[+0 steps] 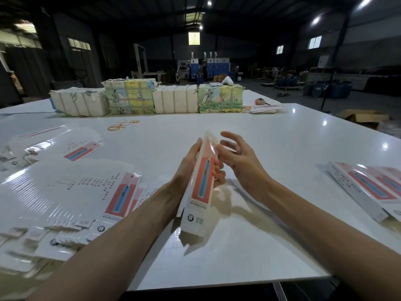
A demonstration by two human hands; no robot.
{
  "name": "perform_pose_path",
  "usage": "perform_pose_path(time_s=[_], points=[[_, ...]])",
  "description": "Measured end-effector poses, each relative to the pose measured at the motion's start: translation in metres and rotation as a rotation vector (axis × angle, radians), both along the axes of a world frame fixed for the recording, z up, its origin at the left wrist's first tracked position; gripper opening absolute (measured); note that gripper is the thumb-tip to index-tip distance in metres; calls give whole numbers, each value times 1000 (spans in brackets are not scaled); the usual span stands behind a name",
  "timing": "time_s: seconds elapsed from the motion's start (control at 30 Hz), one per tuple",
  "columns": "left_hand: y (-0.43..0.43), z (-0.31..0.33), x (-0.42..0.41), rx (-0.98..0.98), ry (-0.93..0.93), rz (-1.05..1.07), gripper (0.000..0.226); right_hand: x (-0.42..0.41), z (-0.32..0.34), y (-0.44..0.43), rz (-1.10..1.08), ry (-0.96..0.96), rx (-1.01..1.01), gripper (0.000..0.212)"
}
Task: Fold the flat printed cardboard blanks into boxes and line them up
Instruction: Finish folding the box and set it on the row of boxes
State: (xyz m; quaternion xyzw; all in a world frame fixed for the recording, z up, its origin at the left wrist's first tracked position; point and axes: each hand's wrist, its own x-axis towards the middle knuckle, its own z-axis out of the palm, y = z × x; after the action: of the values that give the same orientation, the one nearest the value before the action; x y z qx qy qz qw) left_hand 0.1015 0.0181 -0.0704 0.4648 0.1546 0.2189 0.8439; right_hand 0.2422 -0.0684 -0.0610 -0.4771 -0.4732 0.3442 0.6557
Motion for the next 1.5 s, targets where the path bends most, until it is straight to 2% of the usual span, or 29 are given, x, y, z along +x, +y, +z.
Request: perform_pose_path(time_s=[0.07,0.23,0.27,0.33,0.43,0.5,0.57,0.67,0.73,0.83,0.97,1.03,1.17,1.33,1.4,1.5], points=[[6,-2,-5,31,-32,93,65,-6,-3,0,32,-4,-18,43],[4,-11,-4,231,83,229,72,-7,-2,-2,49,34,16,34],[0,-12,-1,237,92,253,68,-5,-1,-3,30,30,16,35],[-3,-13,7,296,105,358,48,-3,-1,-2,-30,8,17,37],[-1,-13,11,507,99,477,24,-1,0,0,-75,-17,25,37],[-6,-6,10,460,69,403,38,0,1,-1,-82,-50,25,38],[-12,-1,12,397,65,295,70,1,1,-1,-81,-83,11,39],[-18,-1,17,600,154,330,102,4,1,0,-101,-75,-10,38],[-19,-4,17,618,164,315,111,5,0,0,-103,-82,-17,34],[-19,-3,14,496,104,260,94,5,-1,-1,-84,-117,-18,23],[-18,-2,7,483,99,208,77,7,0,0,-72,-191,-52,22],[-18,-1,6,445,95,195,79,8,-1,1,-81,-221,-49,25],[-21,0,7,460,120,247,97,7,1,3,-94,-237,-38,28],[-21,-1,2,457,158,244,73,9,-3,3,-46,-265,-35,32],[-20,0,0,461,182,236,72,9,-4,4,-51,-233,-22,32],[-20,3,-2,545,232,220,67,14,-3,7,-130,-61,-35,29]])
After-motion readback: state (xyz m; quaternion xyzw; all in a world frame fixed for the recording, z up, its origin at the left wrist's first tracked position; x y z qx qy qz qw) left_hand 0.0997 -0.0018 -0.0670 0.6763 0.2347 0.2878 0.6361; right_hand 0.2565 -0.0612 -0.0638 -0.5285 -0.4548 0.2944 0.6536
